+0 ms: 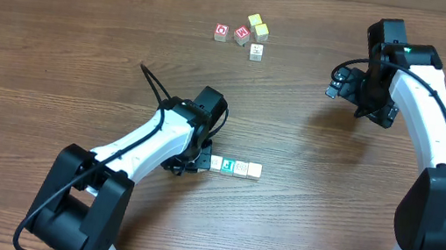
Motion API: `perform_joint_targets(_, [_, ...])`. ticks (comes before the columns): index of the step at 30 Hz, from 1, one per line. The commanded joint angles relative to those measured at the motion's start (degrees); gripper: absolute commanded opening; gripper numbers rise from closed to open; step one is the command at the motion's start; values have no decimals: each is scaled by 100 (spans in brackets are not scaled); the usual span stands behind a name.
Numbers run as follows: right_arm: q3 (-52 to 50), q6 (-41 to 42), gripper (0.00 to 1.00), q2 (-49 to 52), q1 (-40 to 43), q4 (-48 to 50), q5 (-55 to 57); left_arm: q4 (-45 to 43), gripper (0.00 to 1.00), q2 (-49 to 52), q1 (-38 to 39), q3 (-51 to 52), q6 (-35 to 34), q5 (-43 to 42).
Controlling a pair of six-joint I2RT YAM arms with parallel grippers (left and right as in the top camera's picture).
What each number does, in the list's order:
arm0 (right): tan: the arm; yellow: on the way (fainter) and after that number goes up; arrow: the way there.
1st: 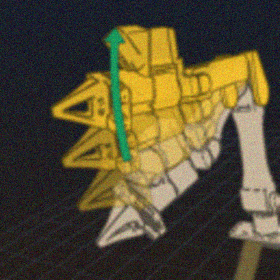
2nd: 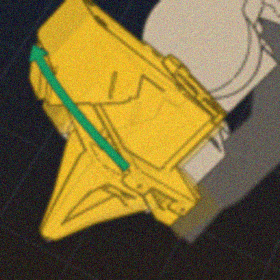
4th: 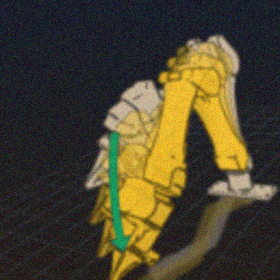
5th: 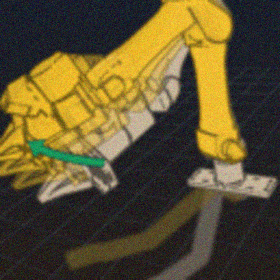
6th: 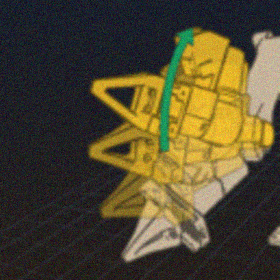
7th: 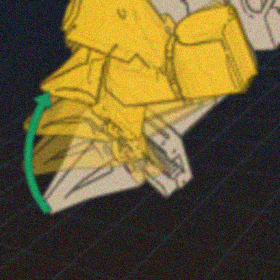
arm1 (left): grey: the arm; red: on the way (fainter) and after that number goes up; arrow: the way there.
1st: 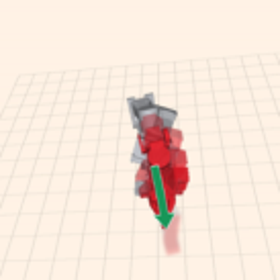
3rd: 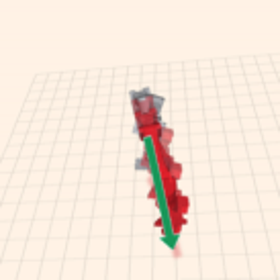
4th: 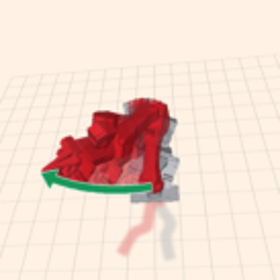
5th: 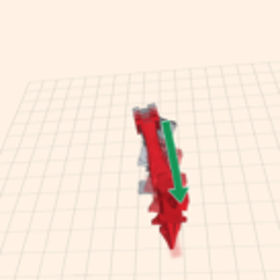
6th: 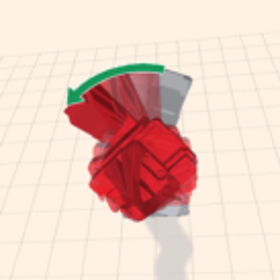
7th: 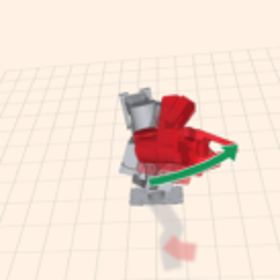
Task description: Flip 5 blocks
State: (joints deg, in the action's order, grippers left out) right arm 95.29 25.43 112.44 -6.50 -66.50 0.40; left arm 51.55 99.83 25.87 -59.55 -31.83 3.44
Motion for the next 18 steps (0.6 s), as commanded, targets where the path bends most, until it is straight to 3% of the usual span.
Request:
perform_joint_targets(1, [79, -37, 100, -90, 4, 22, 39, -101, 4, 57, -7, 22, -120, -48])
perform_joint_targets(18, [79, -37, 100, -90, 4, 22, 39, -275, 4, 57, -7, 20, -4, -157])
